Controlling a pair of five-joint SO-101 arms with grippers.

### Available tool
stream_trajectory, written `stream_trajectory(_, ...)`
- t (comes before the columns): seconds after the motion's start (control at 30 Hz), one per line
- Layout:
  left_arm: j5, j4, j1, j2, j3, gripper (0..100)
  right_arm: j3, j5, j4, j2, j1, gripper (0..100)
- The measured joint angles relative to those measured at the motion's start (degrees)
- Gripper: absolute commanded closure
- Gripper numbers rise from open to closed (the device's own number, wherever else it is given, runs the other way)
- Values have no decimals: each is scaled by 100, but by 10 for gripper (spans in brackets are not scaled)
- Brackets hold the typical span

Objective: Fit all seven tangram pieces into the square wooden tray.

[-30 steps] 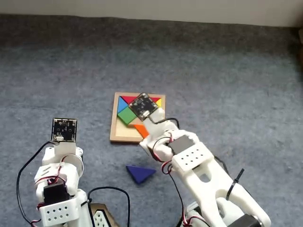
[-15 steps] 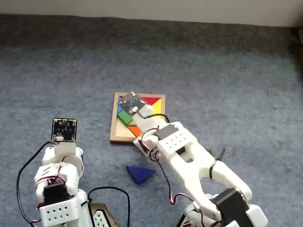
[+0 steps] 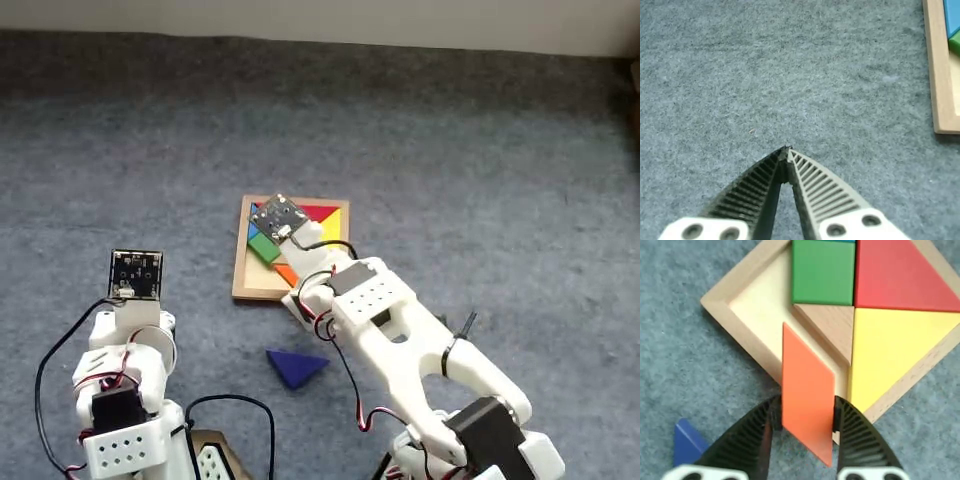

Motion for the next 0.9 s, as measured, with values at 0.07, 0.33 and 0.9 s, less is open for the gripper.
stream_trajectory(0.07,0,0,0,0,0,993,0,0,-70,0,0,890)
stream_trajectory(0.33,0,0,0,0,0,993,0,0,-809,0,0,883)
stream_trajectory(0.9,0,0,0,0,0,993,0,0,264,0,-352,770)
